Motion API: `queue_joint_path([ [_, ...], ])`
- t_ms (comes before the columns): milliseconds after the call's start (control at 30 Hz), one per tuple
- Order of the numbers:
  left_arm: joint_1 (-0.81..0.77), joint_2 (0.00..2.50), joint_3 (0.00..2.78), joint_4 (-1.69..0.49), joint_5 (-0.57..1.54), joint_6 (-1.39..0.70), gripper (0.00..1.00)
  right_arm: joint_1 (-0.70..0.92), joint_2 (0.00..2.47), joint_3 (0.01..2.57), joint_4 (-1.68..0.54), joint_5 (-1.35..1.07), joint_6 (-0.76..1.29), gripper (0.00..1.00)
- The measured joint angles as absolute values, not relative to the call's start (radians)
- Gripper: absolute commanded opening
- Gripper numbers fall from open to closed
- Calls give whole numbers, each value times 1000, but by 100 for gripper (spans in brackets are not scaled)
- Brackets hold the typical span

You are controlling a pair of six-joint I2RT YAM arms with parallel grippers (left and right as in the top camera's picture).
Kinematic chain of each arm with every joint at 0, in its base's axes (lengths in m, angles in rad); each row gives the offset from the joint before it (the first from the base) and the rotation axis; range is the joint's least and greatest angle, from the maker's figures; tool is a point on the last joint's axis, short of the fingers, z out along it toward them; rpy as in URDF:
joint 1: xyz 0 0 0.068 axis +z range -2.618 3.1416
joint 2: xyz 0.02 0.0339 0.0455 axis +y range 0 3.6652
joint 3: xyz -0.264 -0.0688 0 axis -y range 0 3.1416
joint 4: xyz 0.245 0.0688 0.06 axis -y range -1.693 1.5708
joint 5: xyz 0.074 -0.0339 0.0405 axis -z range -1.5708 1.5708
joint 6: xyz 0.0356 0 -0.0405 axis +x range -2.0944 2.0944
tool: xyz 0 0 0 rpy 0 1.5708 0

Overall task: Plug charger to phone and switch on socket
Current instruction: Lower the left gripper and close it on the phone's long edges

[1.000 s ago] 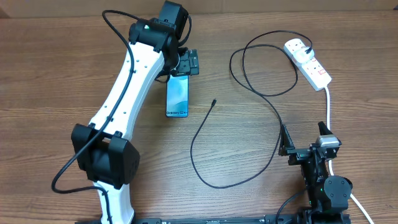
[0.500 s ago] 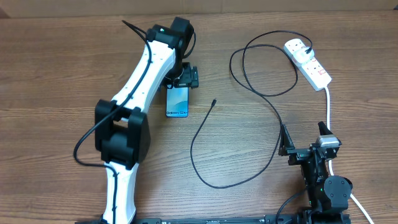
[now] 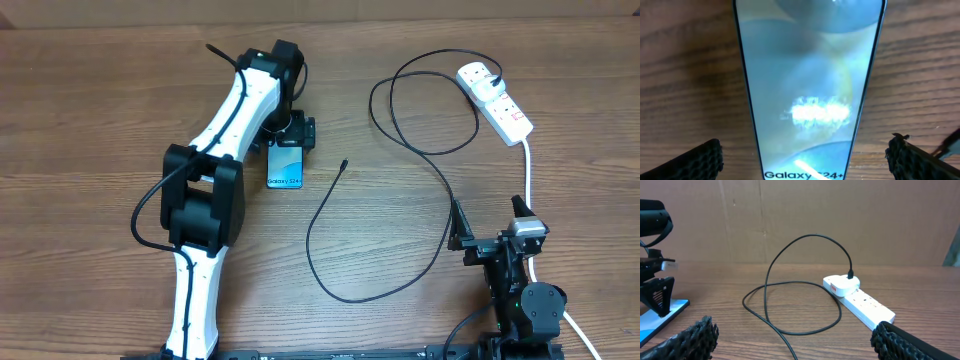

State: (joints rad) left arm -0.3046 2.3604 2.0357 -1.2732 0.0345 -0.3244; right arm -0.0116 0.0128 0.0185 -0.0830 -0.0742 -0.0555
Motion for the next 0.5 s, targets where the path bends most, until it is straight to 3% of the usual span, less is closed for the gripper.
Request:
queue_joint_path([
  [500,-331,2430,2038,-1274,20,-349,100,-11,13,19,-83,-74,-56,100],
])
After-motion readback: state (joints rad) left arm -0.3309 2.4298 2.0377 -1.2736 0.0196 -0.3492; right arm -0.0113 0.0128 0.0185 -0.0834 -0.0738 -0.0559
